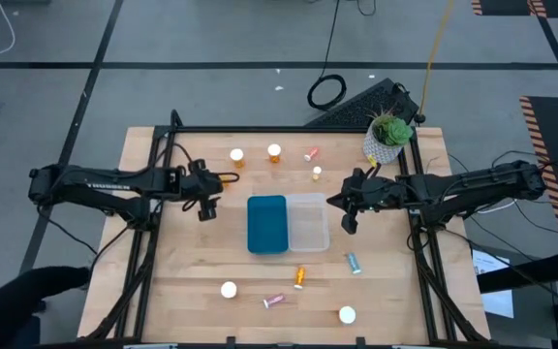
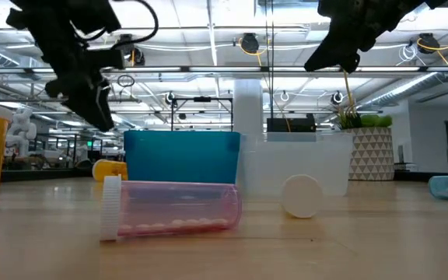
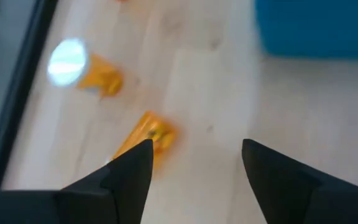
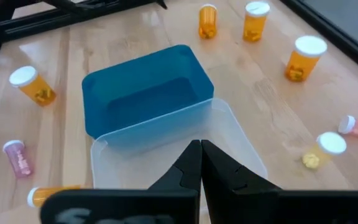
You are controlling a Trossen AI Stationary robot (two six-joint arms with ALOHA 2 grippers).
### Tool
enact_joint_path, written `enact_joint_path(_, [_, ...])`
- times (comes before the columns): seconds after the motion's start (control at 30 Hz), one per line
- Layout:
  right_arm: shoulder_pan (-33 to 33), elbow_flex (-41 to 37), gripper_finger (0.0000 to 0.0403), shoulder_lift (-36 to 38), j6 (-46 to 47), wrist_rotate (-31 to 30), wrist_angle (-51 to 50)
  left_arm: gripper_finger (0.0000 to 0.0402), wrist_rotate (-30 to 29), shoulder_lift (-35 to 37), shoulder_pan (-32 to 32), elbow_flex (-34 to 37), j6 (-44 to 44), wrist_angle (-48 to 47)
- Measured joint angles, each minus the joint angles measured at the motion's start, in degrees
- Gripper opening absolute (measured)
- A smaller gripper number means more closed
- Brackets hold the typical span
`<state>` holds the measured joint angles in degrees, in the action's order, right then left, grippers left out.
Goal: Pick and place medicine bottles into bin by pill shape (circle, oval)
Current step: Put the large orange pill bottle into the blue transparent bin
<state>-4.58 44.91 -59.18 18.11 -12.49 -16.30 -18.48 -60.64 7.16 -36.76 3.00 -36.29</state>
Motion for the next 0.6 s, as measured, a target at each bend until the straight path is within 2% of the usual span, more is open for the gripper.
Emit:
enact_joint_path(0.13, [0.00, 0.00, 0.0000, 0.00, -1.03, -1.18, 1.40, 0.0250, -6.65, 0.00, 0.00, 1.42, 4.72, -0.54])
enact_joint_path(0.33, [0.00, 0.00, 0.0000, 0.00, -1.47, -1.21, 1.52, 0.0244, -11.38, 0.00, 0.00, 1.32, 6.19, -0.86])
enact_joint_path(0.6, [0.00, 0.00, 0.0000, 0.00, -1.47, -1.21, 1.51, 0.0244, -9.61, 0.00, 0.01, 1.32, 3.31, -1.09])
